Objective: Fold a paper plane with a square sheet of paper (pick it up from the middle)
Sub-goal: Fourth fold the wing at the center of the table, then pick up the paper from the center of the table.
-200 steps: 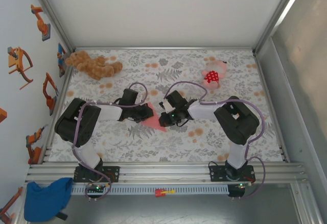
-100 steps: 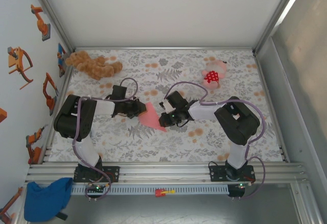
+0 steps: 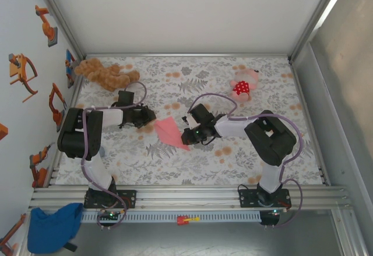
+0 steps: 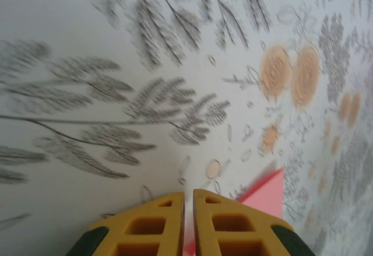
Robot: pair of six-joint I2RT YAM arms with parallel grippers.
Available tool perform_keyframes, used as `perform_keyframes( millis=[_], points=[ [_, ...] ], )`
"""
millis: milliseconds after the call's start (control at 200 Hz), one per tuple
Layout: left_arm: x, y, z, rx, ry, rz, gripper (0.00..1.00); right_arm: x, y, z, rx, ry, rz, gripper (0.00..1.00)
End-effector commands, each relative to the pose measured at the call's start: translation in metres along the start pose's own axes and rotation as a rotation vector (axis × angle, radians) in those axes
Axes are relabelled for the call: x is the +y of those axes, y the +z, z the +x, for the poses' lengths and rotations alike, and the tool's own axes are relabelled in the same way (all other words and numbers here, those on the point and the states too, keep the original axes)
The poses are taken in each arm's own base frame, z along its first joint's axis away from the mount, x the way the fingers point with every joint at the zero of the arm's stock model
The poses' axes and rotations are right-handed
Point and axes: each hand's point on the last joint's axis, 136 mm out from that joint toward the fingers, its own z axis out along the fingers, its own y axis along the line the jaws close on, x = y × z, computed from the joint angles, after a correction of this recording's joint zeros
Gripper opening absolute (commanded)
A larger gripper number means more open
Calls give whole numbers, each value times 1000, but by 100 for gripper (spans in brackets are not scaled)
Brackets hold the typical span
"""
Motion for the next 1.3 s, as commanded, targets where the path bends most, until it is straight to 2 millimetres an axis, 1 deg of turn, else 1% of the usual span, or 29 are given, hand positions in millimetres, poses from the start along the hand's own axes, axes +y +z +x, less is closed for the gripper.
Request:
perform_keyframes(
  millis=[0,45,90,130,180,225,270,341,431,546,671,866,1047,1107,1187,1247,1292],
  points=[
    [0,-27,-21,-100,25,-76,15,-23,-7,-2,-6,78,112,0],
    [-6,-38,-23,-128,20,-71,17,-6,-16,-19,-51,63,67,1],
    [-14,-50,-23,-155,22,-62,19,10,-27,-35,-99,48,23,4],
    [-17,-61,-22,-184,16,-62,23,21,-38,-48,-149,36,-4,9],
    [-21,-76,-19,-223,5,-58,28,28,-49,-59,-197,24,-18,17],
    [-23,-87,-15,-255,-5,-51,32,29,-56,-65,-230,14,-18,24],
    [-22,-97,-8,-284,-22,-48,37,27,-59,-70,-253,1,-18,30],
    [-19,-110,2,-320,-54,-44,47,21,-60,-75,-260,-12,-20,36],
    [-18,-124,15,-358,-89,-15,58,20,-56,-80,-244,-48,-46,41],
    [-15,-134,30,-386,-130,24,71,21,-43,-81,-188,-99,-71,41],
    [-12,-140,43,-396,-146,45,80,21,-30,-81,-134,-141,-92,39],
    [-9,-144,55,-395,-135,51,90,23,-14,-85,-86,-171,-131,35],
    [-12,-145,58,-377,-114,60,94,29,-6,-85,-54,-199,-187,29],
    [-15,-144,58,-369,-109,70,95,31,-4,-85,-47,-205,-200,24],
    [-21,-143,59,-353,-95,92,95,35,-6,-87,-50,-216,-215,12],
    [-26,-141,59,-337,-85,116,95,39,-12,-92,-69,-222,-220,3],
    [-32,-141,59,-329,-75,139,95,45,-19,-97,-93,-228,-232,0]
  ],
)
